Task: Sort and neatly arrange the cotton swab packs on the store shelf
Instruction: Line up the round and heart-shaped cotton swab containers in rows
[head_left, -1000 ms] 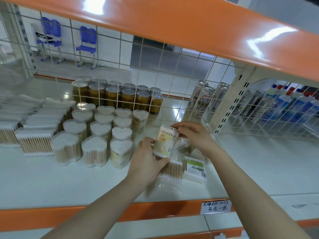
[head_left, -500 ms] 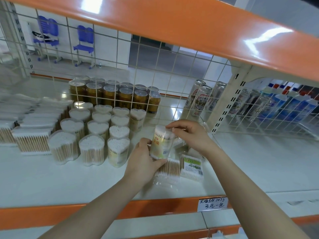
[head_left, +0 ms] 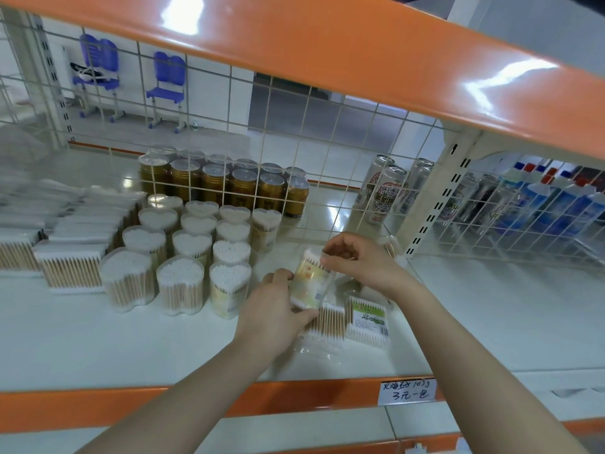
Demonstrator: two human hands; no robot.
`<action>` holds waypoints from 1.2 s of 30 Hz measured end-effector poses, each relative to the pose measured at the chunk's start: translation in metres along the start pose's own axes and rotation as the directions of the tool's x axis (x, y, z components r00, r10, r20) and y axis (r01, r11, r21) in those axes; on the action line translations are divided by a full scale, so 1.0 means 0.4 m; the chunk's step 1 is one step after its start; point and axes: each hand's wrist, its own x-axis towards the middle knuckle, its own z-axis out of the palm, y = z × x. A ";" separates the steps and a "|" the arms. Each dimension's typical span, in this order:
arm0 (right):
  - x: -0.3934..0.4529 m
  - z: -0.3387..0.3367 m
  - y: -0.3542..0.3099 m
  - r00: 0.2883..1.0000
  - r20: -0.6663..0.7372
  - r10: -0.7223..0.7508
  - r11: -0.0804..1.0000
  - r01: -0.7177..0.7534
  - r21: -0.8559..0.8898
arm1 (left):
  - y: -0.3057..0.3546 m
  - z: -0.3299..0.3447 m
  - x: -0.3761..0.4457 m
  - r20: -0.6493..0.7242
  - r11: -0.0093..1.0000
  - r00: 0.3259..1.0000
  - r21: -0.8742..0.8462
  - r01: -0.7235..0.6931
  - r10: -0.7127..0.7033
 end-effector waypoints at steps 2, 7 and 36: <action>0.009 0.002 0.005 1.000 -0.016 0.018 1.000 -0.018 0.002 | 0.005 -0.007 -0.004 -0.007 0.997 1.000 0.067 -0.028 0.028; 0.056 0.015 0.006 0.993 -0.115 0.014 0.994 -0.026 -0.106 | -0.018 -0.039 0.002 -0.105 0.936 0.969 0.298 -0.185 0.225; 0.188 0.216 0.040 0.968 -0.078 -0.237 0.843 0.165 -0.512 | -0.201 -0.151 0.085 -0.028 0.866 0.963 0.444 -0.230 0.269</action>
